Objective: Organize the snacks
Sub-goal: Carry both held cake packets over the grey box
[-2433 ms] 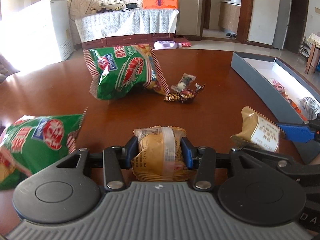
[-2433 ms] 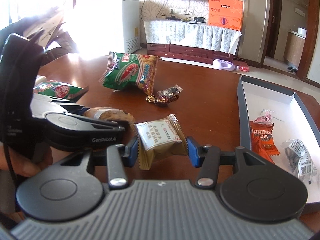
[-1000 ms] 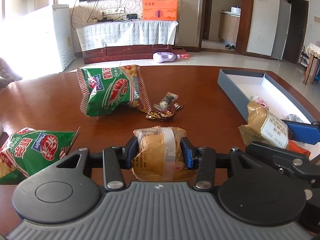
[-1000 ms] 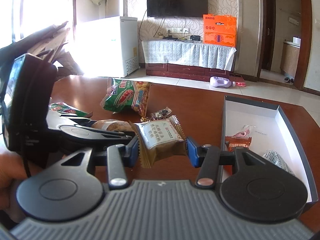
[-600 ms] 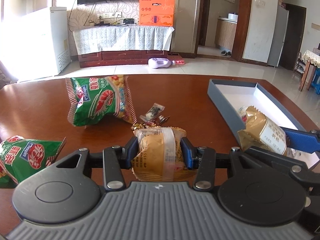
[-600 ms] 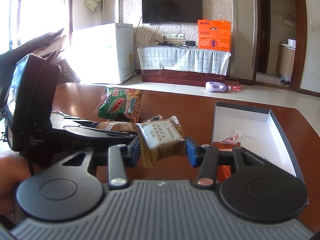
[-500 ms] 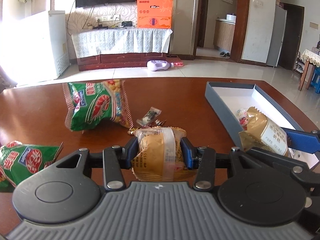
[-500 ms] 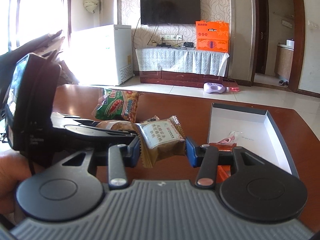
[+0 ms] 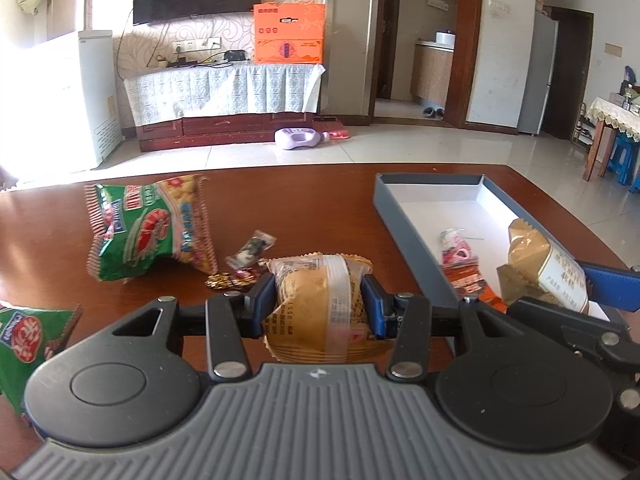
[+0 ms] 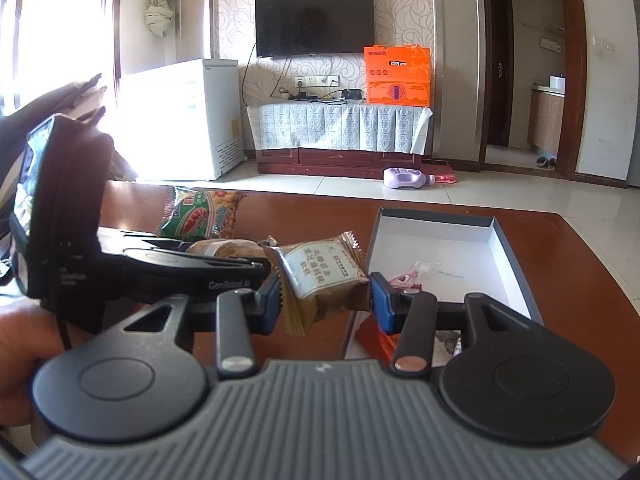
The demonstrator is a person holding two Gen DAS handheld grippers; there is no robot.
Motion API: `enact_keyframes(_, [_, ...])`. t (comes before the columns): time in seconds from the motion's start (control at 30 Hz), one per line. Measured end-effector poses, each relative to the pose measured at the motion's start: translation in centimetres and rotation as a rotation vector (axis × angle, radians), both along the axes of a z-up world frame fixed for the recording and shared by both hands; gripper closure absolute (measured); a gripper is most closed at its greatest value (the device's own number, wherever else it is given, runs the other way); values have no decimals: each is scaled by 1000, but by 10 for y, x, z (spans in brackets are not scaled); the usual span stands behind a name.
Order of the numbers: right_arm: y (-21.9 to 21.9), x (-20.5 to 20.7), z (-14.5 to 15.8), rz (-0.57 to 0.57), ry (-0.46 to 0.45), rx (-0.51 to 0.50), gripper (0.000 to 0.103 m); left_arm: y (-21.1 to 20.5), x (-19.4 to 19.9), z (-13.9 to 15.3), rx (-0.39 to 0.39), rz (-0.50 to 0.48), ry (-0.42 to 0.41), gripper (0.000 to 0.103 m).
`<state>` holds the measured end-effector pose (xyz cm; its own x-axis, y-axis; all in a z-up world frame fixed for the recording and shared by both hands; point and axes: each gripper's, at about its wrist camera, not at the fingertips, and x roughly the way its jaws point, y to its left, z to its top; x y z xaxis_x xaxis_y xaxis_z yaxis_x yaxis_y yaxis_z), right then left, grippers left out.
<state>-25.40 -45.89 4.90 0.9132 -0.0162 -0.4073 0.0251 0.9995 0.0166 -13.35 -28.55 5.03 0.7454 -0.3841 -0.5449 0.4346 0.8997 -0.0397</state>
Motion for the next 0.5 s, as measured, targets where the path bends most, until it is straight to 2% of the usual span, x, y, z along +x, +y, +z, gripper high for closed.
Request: enact_keyframes(0.5, [-25, -7, 0, -53, -5, 18, 54, -47, 0, -3, -17, -56, 6, 51])
